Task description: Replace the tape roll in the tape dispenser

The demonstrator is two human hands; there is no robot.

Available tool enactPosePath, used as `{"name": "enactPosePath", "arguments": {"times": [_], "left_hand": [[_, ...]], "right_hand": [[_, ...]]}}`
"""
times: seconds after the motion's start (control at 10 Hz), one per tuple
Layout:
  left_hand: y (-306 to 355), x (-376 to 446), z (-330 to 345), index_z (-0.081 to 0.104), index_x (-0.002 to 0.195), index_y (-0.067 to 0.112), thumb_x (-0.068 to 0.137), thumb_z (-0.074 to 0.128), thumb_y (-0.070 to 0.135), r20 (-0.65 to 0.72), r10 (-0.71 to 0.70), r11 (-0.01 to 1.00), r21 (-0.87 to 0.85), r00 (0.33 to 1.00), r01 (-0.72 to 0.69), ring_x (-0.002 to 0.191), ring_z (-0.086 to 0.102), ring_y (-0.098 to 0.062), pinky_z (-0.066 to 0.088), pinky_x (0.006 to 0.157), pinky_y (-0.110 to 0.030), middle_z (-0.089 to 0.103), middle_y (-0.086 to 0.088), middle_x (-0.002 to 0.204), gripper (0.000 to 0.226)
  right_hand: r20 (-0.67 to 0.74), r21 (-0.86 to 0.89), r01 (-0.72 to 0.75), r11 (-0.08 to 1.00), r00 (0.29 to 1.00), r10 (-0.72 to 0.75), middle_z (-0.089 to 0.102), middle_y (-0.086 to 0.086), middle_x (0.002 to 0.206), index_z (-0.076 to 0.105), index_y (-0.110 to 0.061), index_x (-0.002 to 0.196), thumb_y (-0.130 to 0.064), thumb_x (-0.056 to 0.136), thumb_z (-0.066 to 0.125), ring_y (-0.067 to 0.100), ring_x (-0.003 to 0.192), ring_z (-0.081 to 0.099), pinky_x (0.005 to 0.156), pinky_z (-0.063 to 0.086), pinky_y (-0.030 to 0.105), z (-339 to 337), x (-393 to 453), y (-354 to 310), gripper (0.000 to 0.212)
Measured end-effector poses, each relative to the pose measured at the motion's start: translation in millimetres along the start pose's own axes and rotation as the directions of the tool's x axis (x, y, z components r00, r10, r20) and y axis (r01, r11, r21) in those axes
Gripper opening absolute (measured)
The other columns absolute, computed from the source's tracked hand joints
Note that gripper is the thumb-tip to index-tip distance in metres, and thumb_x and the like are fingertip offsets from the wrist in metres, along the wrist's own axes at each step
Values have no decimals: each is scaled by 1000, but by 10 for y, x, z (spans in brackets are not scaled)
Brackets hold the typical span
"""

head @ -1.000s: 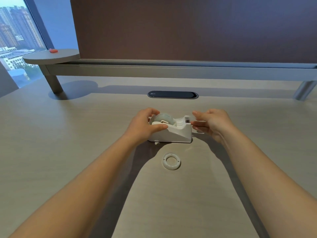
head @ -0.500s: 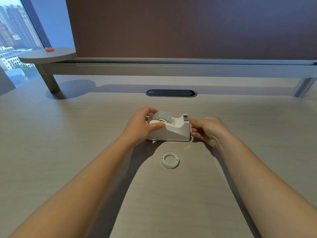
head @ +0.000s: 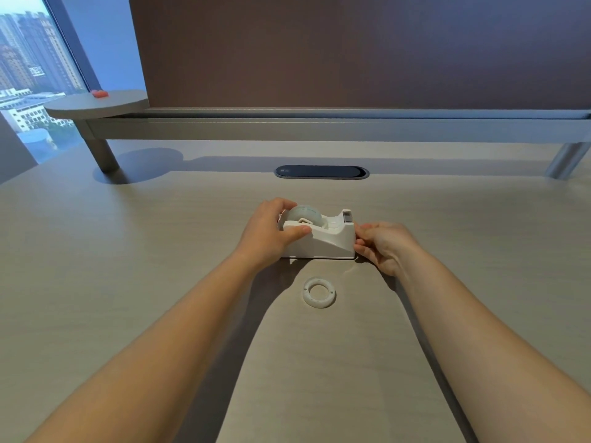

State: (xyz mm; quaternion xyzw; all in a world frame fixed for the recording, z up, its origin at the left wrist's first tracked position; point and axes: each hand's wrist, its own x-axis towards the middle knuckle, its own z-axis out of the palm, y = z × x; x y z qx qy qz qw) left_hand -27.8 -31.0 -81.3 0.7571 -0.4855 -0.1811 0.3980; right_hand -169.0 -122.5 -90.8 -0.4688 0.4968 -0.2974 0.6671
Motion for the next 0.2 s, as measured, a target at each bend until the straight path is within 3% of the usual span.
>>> {"name": "enactPosePath", "arguments": {"times": [0.1, 0.2], "left_hand": [[27, -16, 19, 42, 125, 13, 81, 58, 26, -13, 31, 996, 80, 999, -30, 108, 43, -18, 36, 91, -29, 45, -10, 132, 49], [138, -97, -18, 35, 131, 14, 82, 56, 26, -47, 54, 991, 128, 997, -48, 126, 37, -24, 33, 104, -35, 39, -9, 140, 55]], "right_hand": [[-63, -211, 151, 966, 984, -168, 55, 10, 74, 57, 0, 85, -15, 82, 58, 18, 61, 48, 49, 47, 25, 31, -53, -9, 15], [-134, -570, 361, 738, 845, -517, 55, 11, 110, 52, -5, 108, -24, 82, 58, 25, 100, 50, 80, 39, 33, 1, -260, -82, 33]]}}
